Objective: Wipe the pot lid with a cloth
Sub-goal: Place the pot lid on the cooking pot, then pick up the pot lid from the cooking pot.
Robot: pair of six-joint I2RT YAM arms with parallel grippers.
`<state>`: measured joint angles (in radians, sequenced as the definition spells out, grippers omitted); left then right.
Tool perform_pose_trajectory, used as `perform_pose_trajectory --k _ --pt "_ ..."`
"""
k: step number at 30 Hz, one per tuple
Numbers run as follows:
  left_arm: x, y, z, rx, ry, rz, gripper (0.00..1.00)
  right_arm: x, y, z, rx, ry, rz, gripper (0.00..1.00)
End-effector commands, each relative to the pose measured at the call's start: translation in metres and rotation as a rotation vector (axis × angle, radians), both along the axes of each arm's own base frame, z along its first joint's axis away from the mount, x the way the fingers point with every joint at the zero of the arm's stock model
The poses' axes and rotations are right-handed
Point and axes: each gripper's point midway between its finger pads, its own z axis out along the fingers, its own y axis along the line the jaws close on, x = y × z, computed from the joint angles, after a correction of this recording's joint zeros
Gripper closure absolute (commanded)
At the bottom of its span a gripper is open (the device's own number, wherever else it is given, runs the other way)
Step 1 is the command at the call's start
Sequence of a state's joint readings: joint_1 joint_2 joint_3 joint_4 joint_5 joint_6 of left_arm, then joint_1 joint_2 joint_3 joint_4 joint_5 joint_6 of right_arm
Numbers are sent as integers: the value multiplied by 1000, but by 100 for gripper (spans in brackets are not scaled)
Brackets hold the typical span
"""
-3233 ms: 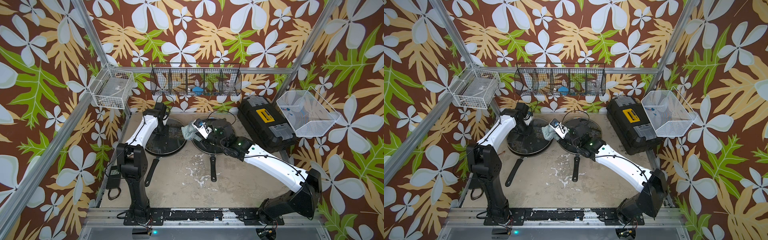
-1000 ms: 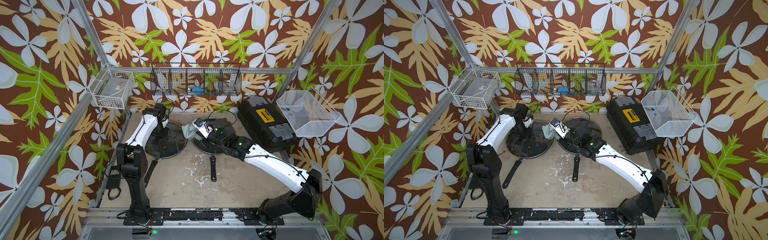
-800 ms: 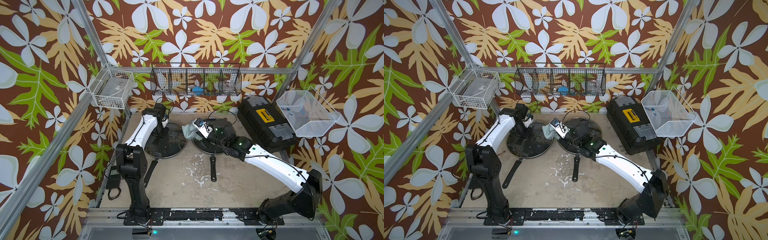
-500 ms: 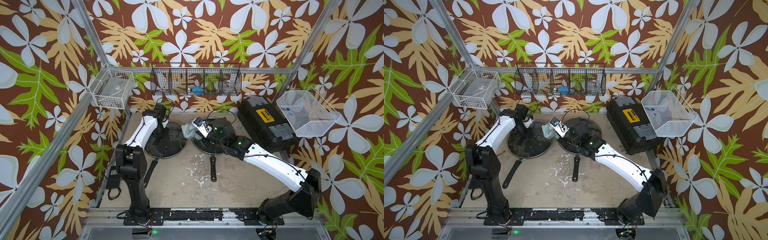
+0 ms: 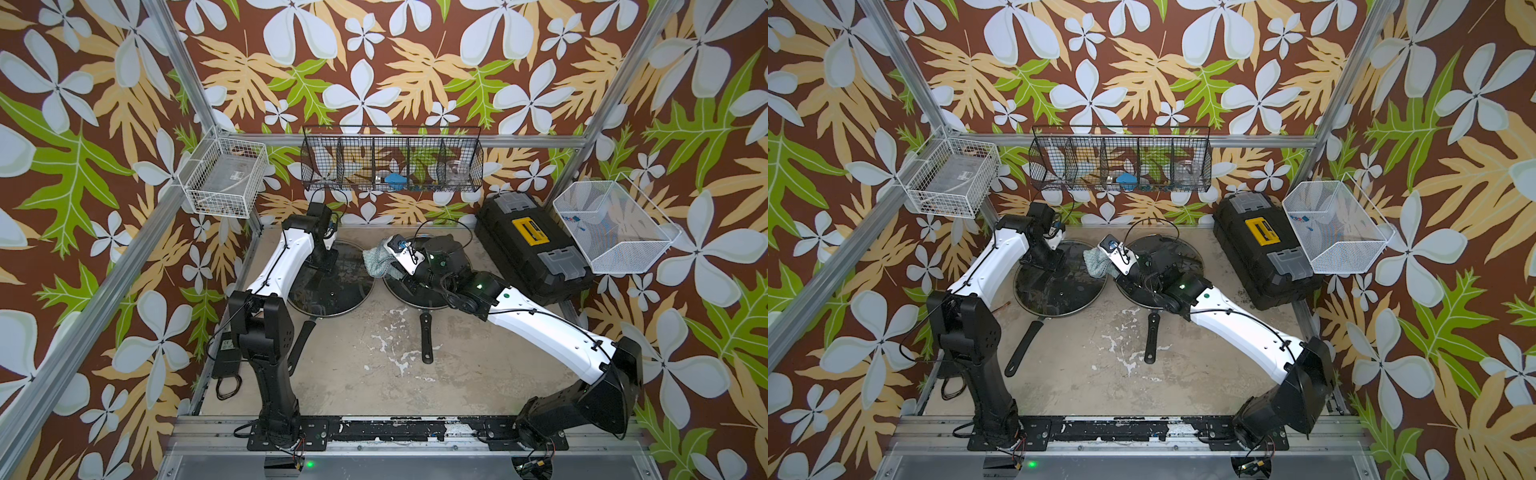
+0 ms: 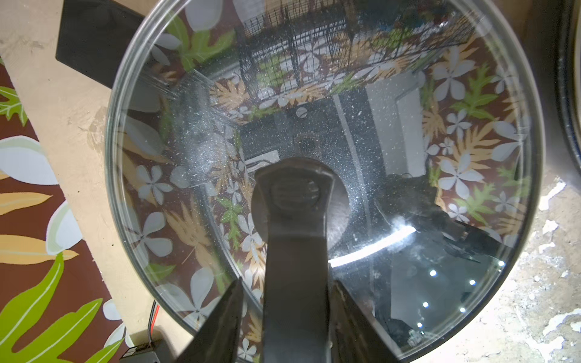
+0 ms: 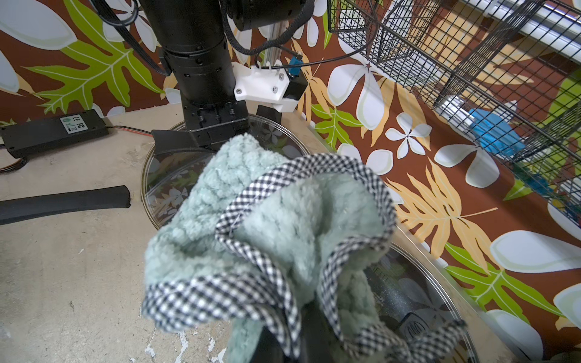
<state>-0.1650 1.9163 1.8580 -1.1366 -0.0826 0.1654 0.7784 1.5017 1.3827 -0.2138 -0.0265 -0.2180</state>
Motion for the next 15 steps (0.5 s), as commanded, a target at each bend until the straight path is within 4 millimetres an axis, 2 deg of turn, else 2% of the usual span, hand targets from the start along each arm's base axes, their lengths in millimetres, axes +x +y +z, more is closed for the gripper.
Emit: perform_pose_trajectory --k 1,5,8,9,15 --pt "-5 1 10 0 -5 4 43 2 -3 11 26 -24 -11 100" --pt "2 -12 32 -83 -60 0 21 6 -15 19 67 -29 -45 100" --pt "9 -29 51 -171 -110 -27 3 11 -31 25 99 -33 -92 100" --pt "12 -35 57 -189 -130 -39 0 12 -38 27 110 -35 -114 100" --pt "23 -79 80 -198 -204 -132 0 17 -82 31 138 -52 -241 100"
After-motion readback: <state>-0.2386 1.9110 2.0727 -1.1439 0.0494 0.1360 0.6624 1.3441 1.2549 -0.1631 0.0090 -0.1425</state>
